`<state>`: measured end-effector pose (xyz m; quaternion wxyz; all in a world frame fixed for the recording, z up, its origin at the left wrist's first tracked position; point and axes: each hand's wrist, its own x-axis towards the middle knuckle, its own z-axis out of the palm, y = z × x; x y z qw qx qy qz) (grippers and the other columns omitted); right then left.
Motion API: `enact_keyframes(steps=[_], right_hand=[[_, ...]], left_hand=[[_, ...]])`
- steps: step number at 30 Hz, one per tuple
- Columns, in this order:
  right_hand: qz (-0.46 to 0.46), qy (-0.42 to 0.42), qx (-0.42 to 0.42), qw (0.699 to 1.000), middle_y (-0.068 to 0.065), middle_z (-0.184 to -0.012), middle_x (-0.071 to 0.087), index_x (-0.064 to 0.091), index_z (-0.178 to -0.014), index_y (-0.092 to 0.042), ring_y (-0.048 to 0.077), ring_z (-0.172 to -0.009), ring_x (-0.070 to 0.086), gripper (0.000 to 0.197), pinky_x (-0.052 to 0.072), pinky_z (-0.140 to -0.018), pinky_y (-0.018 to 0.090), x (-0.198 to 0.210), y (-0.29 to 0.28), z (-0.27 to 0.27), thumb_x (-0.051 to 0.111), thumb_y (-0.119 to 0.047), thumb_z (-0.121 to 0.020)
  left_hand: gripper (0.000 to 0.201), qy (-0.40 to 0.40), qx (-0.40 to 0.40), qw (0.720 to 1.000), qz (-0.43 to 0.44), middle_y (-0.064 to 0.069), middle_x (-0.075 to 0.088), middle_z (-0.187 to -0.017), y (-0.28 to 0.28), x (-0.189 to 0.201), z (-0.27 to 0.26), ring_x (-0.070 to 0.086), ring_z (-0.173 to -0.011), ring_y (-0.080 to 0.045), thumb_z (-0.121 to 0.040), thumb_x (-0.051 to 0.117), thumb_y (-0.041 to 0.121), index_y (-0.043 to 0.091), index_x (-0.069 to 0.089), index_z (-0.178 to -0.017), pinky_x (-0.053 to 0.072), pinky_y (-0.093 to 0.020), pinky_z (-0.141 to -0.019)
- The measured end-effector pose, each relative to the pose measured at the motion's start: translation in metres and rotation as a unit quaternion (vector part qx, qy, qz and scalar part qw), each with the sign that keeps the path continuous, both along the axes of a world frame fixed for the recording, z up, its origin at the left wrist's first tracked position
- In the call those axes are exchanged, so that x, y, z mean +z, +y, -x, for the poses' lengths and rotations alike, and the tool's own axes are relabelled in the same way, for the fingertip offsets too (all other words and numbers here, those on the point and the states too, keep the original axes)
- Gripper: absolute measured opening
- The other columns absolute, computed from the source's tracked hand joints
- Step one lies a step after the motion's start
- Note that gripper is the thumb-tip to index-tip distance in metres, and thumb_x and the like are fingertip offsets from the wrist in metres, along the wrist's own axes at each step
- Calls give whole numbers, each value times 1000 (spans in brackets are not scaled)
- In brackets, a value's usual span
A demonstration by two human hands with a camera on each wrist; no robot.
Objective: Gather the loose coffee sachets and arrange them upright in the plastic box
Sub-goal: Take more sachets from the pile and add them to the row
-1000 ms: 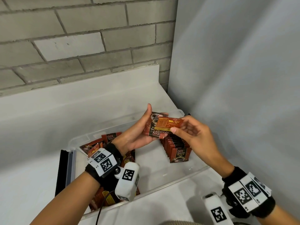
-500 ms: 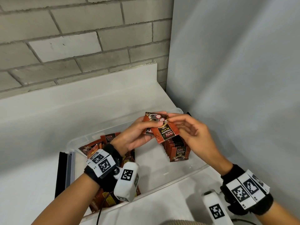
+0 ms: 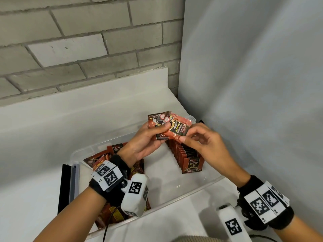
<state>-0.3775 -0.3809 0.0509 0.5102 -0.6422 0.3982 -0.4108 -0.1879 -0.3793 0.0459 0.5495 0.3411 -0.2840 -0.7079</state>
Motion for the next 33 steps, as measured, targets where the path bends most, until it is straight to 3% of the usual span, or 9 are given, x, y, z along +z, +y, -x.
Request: enact_keyframes(steps=[3, 6, 11, 14, 17, 22, 24, 27, 33], right_hand=[[-52, -51, -38, 997, 6, -82, 68, 62, -88, -11, 9, -71, 63, 8, 50, -70, 17, 4, -1, 3, 68, -13, -83], [-68, -55, -15, 996, 11, -80, 69, 59, -91, -7, 14, -68, 66, 23, 54, -66, 19, 10, 0, 2, 71, -17, -74], [-48, -2, -10, 999, 2, -76, 70, 65, -93, -3, 7, -68, 65, 17, 52, -65, 15, 21, -3, 19, 72, -8, -78], [5, 104, 56, 993, 6, -76, 70, 69, -85, -12, 8, -66, 58, 14, 44, -61, 13, 29, -3, 38, 76, -17, -73], [79, 265, 100, 956, -5, -77, 58, 70, -80, -25, 2, -67, 54, 14, 38, -62, 7, 25, 1, 48, 80, -22, -71], [290, 381, 128, 869, -26, -72, 41, 68, -82, -16, 4, -73, 37, 20, 29, -63, 5, 5, 9, 46, 83, -13, -70], [345, 405, 114, 839, -22, -70, 50, 65, -78, -18, 6, -76, 33, 27, 29, -65, 9, 0, 9, 42, 87, -15, -63], [398, 438, 98, 800, -11, -68, 62, 61, -71, -18, 10, -77, 34, 33, 45, -60, 22, 0, 12, 35, 90, -19, -56], [422, 477, 94, 766, -7, -61, 58, 55, -62, -18, 14, -76, 35, 39, 45, -56, 27, 4, 16, 31, 92, -16, -51]], left_hand=[[36, -22, -11, 1000, -5, -12, 72, -101, 2, 1, 2, 70, -92, -20, -75, 70, 1, 3, 63, -109, 57, -28, -80], [34, -35, -44, 998, -3, -15, 71, -107, 4, -2, 3, 69, -98, -22, -80, 63, -7, 3, 63, -112, 56, -29, -83], [57, -19, -63, 998, -17, -16, 70, -108, 4, 1, 1, 69, -98, -22, -61, 86, 14, 3, 64, -113, 56, -29, -80], [46, -11, -42, 998, -45, -9, 71, -90, 1, -1, 0, 69, -83, -18, -66, 87, 16, 5, 64, -105, 57, -30, -77], [38, 6, -13, 997, -70, -9, 68, -81, 0, 0, 0, 68, -75, -18, -76, 67, 8, 1, 57, -112, 59, -34, -75], [23, -1, 1, 997, -73, -12, 67, -75, 2, 5, 3, 68, -71, -20, -76, 63, 4, 0, 57, -98, 58, -38, -80], [25, 1, 5, 997, -74, -12, 67, -74, 2, 5, 4, 68, -70, -20, -74, 60, 5, 0, 57, -98, 60, -36, -76], [26, 2, 8, 997, -78, -12, 67, -74, 2, 5, 5, 67, -69, -20, -73, 60, 5, 0, 56, -98, 60, -35, -71], [26, -8, 10, 997, -82, -13, 67, -74, 1, 4, 7, 67, -67, -20, -72, 59, 6, 0, 57, -97, 60, -34, -71]])
